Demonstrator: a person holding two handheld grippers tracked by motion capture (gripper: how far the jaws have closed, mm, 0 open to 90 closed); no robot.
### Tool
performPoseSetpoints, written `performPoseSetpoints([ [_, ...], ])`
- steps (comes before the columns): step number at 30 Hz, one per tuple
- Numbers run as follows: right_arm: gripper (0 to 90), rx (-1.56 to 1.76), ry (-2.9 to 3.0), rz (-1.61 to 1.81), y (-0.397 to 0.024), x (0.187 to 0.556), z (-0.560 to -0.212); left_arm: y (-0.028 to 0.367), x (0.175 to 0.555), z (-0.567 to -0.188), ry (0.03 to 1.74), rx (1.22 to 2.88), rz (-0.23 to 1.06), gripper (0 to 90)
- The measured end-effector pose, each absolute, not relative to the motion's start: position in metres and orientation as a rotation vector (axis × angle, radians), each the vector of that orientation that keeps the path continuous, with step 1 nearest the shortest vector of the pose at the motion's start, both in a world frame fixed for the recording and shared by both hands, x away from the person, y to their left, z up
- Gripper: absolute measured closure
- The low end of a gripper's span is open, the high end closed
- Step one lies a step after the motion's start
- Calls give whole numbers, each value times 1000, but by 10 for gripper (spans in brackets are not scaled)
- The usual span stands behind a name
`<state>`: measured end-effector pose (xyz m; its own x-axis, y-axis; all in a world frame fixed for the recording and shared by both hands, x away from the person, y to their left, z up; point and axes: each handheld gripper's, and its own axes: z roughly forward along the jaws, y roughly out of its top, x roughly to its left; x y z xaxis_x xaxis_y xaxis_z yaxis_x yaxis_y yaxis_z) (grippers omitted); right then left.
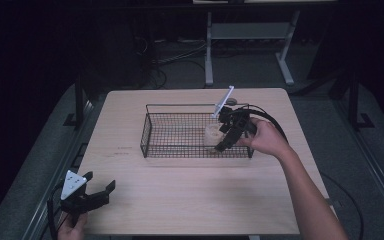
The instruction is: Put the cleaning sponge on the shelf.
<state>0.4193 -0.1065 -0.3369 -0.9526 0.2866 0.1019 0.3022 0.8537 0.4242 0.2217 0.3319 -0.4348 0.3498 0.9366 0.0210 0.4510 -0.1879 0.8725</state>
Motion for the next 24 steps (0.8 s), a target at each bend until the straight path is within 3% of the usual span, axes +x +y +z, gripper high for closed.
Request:
performPoseSetpoints([
  [24,179,-456,-2986,-686,-123,386,-351,331,221,-435,1225,1797,746,138],
])
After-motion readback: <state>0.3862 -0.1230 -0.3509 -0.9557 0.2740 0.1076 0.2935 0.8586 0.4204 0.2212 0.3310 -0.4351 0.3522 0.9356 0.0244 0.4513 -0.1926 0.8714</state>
